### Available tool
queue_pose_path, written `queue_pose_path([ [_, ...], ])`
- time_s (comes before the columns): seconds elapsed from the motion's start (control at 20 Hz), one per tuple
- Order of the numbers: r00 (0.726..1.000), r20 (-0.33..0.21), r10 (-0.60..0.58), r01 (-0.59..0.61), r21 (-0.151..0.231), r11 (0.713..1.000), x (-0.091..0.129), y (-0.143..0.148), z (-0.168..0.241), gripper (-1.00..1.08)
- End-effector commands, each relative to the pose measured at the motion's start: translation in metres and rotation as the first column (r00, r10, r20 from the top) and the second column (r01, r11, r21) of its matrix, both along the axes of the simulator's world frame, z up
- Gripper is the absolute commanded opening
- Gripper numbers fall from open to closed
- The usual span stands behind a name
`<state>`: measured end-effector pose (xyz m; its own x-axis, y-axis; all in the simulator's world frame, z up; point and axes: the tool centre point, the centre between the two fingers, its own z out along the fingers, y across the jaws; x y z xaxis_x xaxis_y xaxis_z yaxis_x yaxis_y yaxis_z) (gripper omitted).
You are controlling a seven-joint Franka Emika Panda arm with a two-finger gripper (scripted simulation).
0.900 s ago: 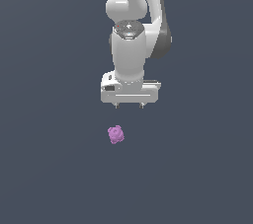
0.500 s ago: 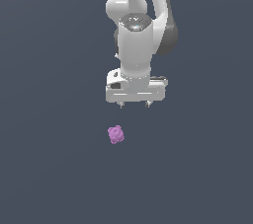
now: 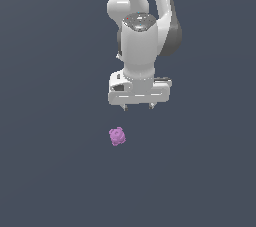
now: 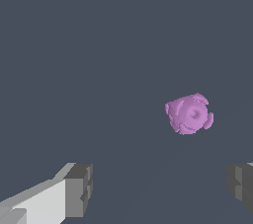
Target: Pick up the object and move it to a goal position.
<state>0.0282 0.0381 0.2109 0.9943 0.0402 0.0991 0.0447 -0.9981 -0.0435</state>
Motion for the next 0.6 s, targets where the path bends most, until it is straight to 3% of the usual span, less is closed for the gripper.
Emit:
queue_pose_path([
  [0.0,1.000,-0.004,0.016,-0.016,-0.004,1.000,0.003,-0.004,-0.006,1.00],
  [0.55,0.984,-0.047,0.171,-0.172,-0.036,0.984,0.025,-0.045,-0.061,1.00],
])
